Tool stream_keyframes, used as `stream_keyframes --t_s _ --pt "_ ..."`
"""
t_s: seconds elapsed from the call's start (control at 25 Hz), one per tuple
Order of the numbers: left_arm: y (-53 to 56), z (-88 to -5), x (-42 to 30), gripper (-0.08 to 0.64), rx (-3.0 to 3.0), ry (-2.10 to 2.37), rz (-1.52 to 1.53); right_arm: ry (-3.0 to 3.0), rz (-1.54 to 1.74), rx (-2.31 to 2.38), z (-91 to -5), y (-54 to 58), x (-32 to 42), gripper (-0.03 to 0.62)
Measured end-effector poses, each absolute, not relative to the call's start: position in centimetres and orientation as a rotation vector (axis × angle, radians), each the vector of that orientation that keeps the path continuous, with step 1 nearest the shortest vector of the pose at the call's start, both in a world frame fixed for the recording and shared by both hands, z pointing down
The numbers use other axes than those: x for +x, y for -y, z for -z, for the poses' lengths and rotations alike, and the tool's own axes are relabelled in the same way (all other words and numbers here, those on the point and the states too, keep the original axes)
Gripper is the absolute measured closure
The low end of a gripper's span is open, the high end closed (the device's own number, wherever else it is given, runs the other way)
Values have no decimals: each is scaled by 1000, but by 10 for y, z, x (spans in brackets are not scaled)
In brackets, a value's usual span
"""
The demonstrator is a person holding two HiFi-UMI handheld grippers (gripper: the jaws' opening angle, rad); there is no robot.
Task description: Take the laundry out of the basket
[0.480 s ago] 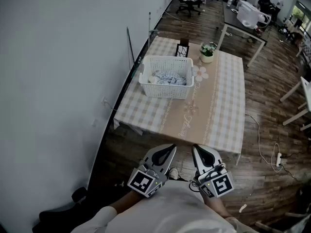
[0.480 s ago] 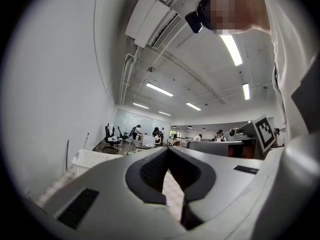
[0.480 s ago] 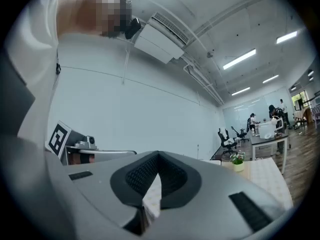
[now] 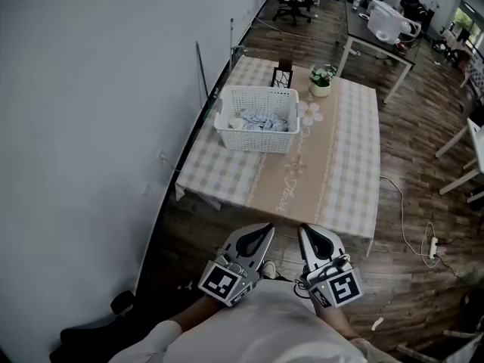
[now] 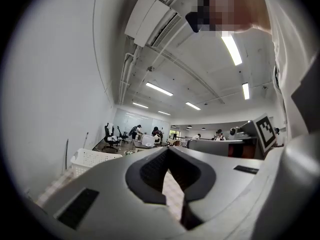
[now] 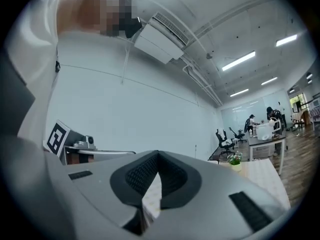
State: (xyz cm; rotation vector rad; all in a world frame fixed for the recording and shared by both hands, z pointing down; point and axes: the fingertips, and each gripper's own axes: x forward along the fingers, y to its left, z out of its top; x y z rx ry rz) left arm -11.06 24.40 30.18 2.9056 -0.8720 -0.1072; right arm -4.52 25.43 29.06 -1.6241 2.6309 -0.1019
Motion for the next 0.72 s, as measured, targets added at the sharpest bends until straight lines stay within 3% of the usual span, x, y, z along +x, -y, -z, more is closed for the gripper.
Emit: stream_keyframes --t_s 0.72 --pt "-215 -333 -91 554 2854 888 53 -2674 125 -1609 -322 -229 -33 579"
